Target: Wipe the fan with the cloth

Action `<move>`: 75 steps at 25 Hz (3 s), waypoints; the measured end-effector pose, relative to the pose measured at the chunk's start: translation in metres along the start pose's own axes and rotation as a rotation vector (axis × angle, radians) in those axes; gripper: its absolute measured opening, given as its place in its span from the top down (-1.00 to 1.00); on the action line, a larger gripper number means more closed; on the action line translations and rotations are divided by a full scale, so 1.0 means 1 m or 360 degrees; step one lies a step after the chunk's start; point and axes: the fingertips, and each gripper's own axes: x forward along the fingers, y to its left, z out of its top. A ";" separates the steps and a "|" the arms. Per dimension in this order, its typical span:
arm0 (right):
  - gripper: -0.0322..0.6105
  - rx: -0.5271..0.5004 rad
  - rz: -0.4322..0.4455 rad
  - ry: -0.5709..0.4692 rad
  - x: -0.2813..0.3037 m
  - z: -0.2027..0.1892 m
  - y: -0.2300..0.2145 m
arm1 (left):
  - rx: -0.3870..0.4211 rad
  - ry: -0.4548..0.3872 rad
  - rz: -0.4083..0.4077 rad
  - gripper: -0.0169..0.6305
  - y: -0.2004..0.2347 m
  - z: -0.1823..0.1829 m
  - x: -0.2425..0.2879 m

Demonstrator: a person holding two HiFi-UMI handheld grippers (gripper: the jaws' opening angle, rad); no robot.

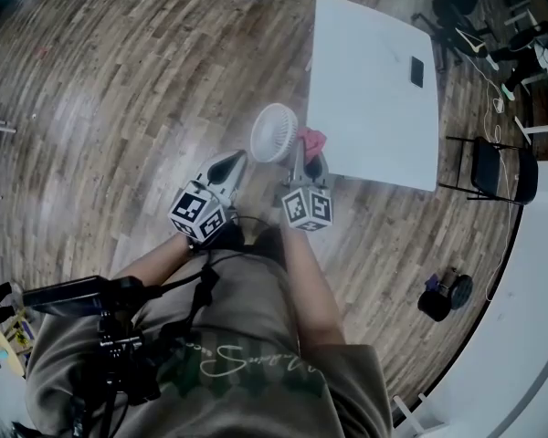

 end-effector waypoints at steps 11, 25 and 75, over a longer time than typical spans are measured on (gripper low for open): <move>0.57 0.0092 -0.0066 -0.0040 -0.020 -0.008 0.006 | -0.0003 0.0017 -0.0015 0.89 0.002 -0.007 -0.020; 0.57 0.0145 -0.0104 -0.0042 -0.028 -0.022 0.012 | 0.0008 0.0021 -0.0009 0.89 0.012 -0.006 -0.038; 0.58 0.0125 -0.0042 0.0074 -0.073 -0.036 -0.003 | 0.0038 0.0012 -0.0023 0.89 -0.002 -0.022 -0.018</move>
